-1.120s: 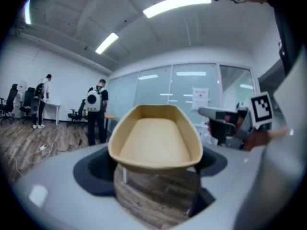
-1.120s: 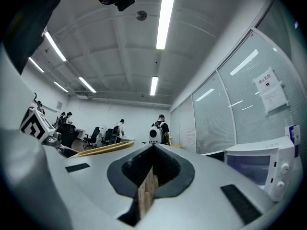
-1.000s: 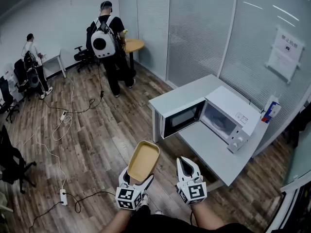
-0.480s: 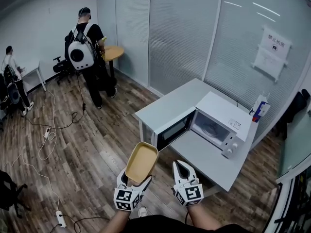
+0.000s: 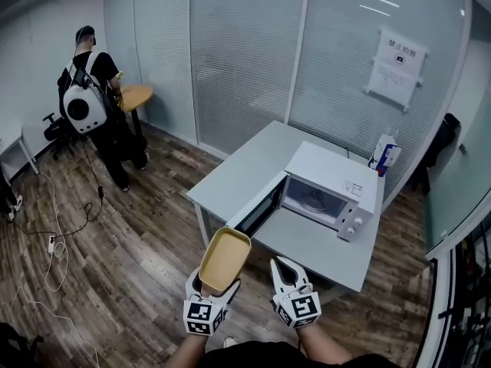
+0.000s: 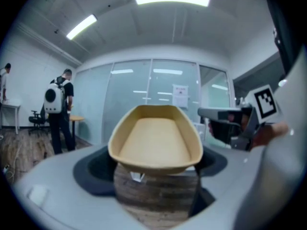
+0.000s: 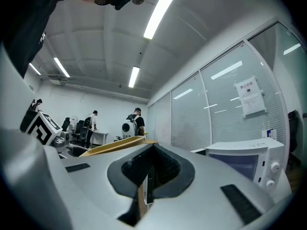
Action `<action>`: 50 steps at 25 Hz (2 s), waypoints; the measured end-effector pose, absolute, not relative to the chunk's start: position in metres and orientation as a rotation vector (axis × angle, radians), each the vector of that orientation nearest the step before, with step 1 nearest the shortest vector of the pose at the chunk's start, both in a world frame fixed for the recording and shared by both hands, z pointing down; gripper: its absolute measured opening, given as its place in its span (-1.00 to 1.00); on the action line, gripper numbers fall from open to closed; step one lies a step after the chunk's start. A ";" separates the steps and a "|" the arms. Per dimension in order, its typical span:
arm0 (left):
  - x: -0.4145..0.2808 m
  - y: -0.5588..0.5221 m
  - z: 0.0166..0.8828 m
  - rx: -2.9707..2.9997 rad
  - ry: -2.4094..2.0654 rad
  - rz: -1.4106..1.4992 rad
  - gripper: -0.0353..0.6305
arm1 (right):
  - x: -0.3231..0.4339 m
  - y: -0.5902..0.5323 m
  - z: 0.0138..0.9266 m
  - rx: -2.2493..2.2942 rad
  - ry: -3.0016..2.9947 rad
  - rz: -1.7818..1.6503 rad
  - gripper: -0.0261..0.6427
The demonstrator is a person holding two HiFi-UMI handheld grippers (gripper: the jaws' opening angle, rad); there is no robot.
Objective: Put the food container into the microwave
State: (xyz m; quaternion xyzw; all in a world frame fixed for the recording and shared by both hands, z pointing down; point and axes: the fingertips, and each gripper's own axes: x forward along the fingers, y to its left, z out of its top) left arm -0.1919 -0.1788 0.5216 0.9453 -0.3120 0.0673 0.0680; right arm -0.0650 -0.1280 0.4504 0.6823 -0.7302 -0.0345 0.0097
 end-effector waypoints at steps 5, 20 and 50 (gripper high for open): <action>-0.160 -0.182 0.524 2.859 -0.810 0.199 0.56 | -0.038 -0.119 0.457 2.209 -2.163 -0.091 -0.93; -0.040 -0.192 0.522 2.938 -0.538 0.257 0.56 | 0.061 -0.112 0.458 2.373 -2.033 -0.077 -0.93; 0.119 -0.266 0.565 2.864 -0.652 0.428 0.56 | 0.242 -0.141 0.505 2.429 -1.946 0.078 -0.93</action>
